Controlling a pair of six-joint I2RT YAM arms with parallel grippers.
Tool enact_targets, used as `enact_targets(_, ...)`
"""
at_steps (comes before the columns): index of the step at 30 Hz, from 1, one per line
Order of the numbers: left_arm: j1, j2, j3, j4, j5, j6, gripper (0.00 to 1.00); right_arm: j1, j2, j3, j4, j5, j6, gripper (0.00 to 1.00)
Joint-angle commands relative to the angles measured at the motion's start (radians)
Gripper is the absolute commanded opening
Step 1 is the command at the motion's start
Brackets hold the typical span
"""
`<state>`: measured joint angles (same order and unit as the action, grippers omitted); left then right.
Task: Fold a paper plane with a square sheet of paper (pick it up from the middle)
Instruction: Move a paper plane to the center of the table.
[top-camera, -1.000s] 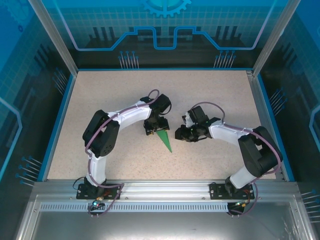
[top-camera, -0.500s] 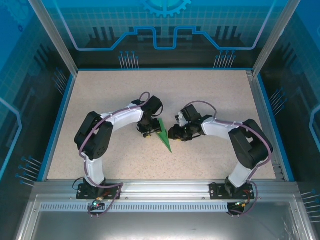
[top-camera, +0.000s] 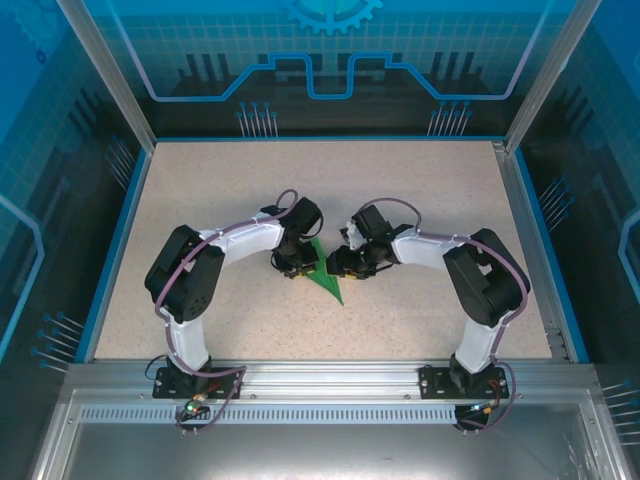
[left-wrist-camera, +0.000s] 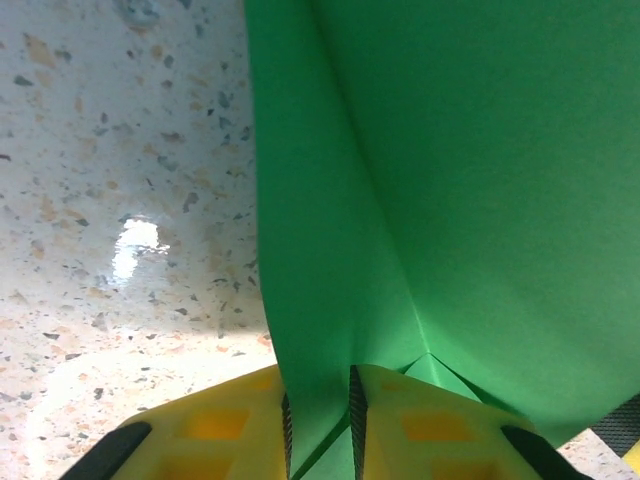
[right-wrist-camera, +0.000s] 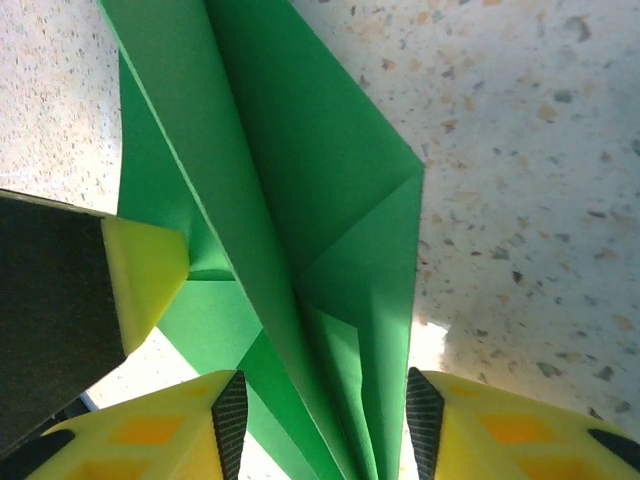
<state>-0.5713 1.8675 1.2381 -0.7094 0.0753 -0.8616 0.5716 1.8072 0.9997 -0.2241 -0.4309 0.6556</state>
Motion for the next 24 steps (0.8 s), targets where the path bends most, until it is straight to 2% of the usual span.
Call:
enact_targets(1, 0.007, -0.043, -0.026, -0.005, -0.004, 0.018, 0.23, 0.017, 0.024, 0.035, -0.026, -0.019, -0.026, 0.49)
enact_targets(9, 0.008, -0.048, -0.046, 0.01, -0.002, 0.013, 0.24, 0.031, 0.068, 0.057, -0.025, -0.037, -0.034, 0.49)
enact_targets(17, 0.009, -0.058, -0.049, 0.014, -0.012, 0.01, 0.24, 0.052, 0.044, 0.047, -0.013, -0.056, -0.067, 0.49)
enact_targets(24, 0.01, -0.057, -0.045, 0.015, -0.012, 0.009, 0.24, 0.077, 0.006, 0.033, 0.006, -0.046, -0.099, 0.55)
